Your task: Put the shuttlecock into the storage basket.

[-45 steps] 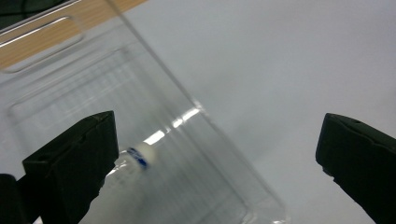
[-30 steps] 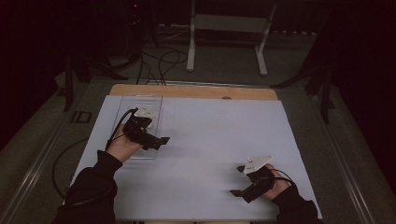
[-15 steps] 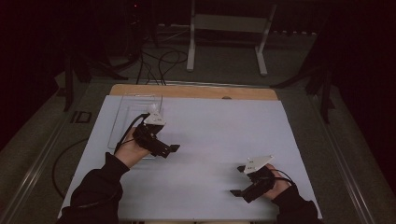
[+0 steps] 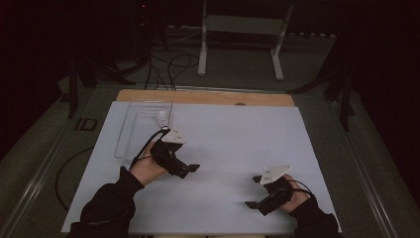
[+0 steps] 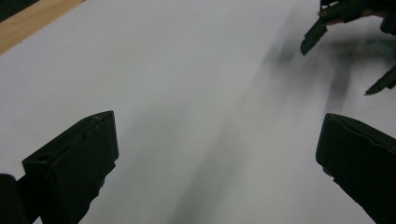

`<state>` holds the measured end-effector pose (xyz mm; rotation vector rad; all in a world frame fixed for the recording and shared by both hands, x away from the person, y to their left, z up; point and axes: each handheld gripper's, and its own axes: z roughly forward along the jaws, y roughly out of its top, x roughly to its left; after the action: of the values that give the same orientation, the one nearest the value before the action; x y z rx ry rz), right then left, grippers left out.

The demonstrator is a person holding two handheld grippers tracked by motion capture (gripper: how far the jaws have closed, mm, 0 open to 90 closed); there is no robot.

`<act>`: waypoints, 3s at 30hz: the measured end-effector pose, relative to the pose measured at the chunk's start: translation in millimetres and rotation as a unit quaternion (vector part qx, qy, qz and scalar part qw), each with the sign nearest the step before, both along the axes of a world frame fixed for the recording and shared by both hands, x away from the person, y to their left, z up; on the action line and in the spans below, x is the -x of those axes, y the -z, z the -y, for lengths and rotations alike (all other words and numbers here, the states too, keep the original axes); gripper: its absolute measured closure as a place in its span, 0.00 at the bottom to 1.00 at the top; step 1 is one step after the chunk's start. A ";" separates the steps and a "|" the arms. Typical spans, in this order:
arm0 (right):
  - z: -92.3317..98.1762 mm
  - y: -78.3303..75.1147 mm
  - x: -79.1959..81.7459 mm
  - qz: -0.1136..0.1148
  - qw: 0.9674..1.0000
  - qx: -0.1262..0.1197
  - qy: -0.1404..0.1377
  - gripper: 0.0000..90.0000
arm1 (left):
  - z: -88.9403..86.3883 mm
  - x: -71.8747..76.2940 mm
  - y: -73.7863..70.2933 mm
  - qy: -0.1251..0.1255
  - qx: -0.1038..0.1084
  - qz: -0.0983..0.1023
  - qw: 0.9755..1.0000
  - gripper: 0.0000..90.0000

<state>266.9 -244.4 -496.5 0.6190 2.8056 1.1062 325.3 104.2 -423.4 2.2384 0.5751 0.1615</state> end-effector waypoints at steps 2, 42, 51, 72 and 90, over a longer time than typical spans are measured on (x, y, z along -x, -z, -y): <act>0.2 0.1 -0.1 0.001 1.000 -0.001 -0.001 0.11 | 2.2 2.9 1.8 0.007 0.003 0.001 1.000 0.00; 2.7 1.9 3.5 0.003 1.000 0.000 0.005 0.11 | -15.5 40.8 46.4 0.052 0.018 -0.023 0.998 0.00; 3.6 2.2 4.5 0.007 1.000 -0.001 0.008 0.11 | -32.3 48.9 58.2 0.049 0.020 -0.031 0.998 0.00; 4.9 5.5 6.6 0.008 1.000 -0.005 0.007 0.11 | -73.2 58.4 69.0 0.002 0.005 -0.042 0.999 0.00; 9.0 11.4 7.6 0.008 1.000 -0.019 0.021 0.11 | -107.9 63.6 84.2 -0.019 0.036 -0.036 0.999 0.00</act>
<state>259.4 -253.5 -507.9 0.6668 2.7506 1.1526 261.6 212.1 -507.6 2.1707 0.6522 0.0785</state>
